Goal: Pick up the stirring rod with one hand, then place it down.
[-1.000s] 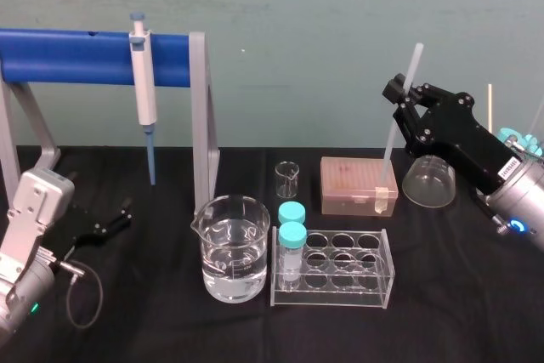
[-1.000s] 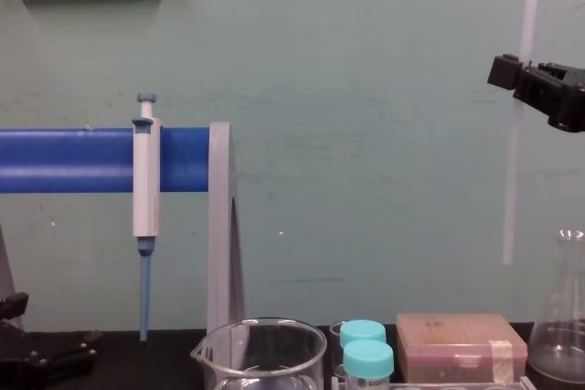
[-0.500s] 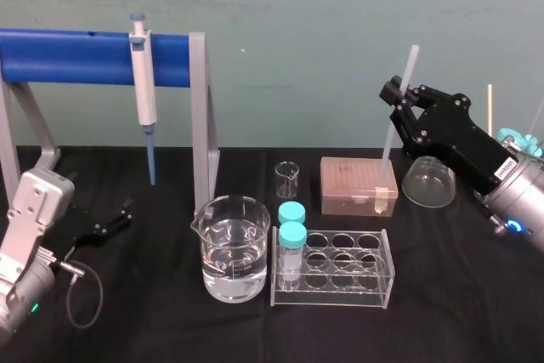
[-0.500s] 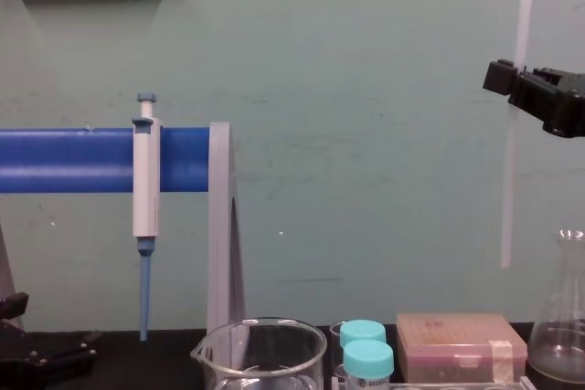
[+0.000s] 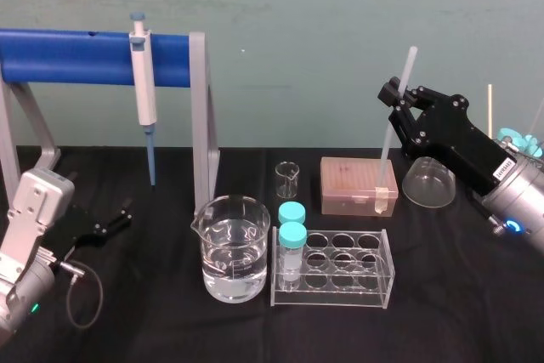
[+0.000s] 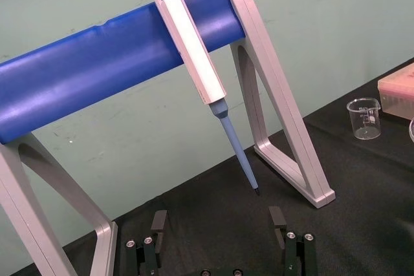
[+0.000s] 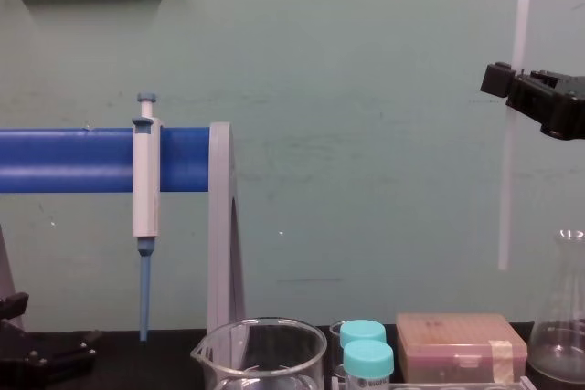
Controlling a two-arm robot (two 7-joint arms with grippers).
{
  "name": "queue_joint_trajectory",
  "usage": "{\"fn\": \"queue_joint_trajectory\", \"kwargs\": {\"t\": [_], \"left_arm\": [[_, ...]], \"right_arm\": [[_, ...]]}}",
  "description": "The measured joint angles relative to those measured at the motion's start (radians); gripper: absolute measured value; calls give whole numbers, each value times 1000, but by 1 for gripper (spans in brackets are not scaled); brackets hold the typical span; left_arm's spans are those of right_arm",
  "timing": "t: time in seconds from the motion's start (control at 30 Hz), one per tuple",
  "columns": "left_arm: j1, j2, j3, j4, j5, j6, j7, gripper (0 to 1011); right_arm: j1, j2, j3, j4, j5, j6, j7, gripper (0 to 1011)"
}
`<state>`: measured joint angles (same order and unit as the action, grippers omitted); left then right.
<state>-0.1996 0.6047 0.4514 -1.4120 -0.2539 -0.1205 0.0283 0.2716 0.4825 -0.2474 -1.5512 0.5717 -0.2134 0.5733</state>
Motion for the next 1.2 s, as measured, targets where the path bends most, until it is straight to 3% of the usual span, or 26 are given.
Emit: {"fn": "queue_joint_trajectory", "kwargs": {"t": [1.2], "left_arm": [[0, 0, 0, 0, 0, 0, 0, 1000]], "right_arm": [[-10, 7, 1, -10, 6, 0, 1, 72]]}}
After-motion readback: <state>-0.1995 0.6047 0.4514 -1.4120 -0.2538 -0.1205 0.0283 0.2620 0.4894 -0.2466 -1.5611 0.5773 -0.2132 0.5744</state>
